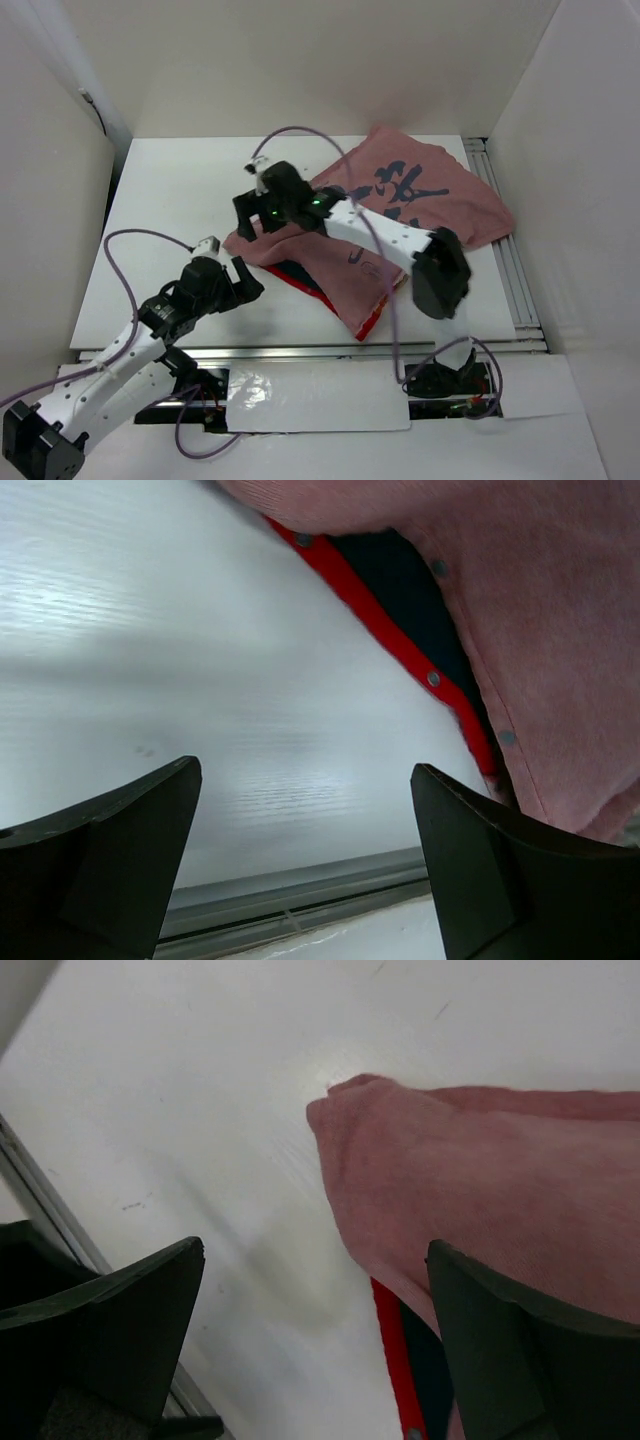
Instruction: Put the pillow into the pillowcase
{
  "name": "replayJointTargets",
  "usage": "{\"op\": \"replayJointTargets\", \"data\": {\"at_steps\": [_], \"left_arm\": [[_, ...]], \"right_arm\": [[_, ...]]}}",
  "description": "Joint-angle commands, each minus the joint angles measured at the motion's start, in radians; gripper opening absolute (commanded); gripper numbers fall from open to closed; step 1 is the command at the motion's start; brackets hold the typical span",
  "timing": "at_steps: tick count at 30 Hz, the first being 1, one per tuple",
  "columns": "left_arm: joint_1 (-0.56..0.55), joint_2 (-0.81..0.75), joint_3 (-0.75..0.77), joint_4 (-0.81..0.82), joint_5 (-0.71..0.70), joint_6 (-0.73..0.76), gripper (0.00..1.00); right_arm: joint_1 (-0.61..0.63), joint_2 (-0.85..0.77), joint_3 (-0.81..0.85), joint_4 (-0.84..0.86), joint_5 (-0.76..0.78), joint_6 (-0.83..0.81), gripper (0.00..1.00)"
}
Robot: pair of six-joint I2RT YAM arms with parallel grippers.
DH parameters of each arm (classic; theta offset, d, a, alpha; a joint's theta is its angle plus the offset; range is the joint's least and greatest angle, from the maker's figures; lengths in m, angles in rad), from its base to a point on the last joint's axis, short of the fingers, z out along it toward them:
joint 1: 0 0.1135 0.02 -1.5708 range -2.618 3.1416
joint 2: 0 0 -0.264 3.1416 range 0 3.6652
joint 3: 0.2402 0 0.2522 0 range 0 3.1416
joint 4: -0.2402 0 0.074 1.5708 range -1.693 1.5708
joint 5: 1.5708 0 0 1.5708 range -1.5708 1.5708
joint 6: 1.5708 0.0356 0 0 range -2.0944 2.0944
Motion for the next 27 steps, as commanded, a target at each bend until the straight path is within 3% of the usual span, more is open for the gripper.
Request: {"op": "replayJointTargets", "data": {"at_steps": [1, 7, 13, 16, 18, 23, 27], "left_arm": [[-0.037, 0.064, 0.040, 0.159, 0.117, 0.093, 0.99], [-0.093, 0.177, 0.031, 0.409, 0.149, 0.120, 0.98], [-0.103, 0.521, 0.163, 0.612, 0.233, 0.117, 0.84], [-0.103, 0.712, 0.284, 0.612, 0.224, 0.126, 0.75], [-0.103, 0.792, 0.336, 0.594, 0.146, 0.107, 0.70], [0.006, 0.966, 0.491, 0.633, 0.140, 0.133, 0.70], [0.092, 1.166, 0.693, 0.623, 0.150, 0.192, 0.70]], "right_arm": [[-0.108, -0.278, -0.217, 0.098, 0.177, 0.037, 0.99], [-0.368, -0.602, -0.622, 0.070, 0.260, 0.150, 0.99], [-0.505, -0.749, -0.816, 0.061, 0.239, 0.160, 0.99], [-0.540, -0.726, -0.869, 0.061, 0.150, 0.150, 0.99], [-0.551, -0.706, -0.898, 0.070, 0.109, 0.128, 0.99], [-0.490, -0.605, -0.918, 0.167, -0.051, 0.104, 0.98], [-0.405, -0.487, -0.802, 0.213, -0.138, 0.095, 0.96]]}}
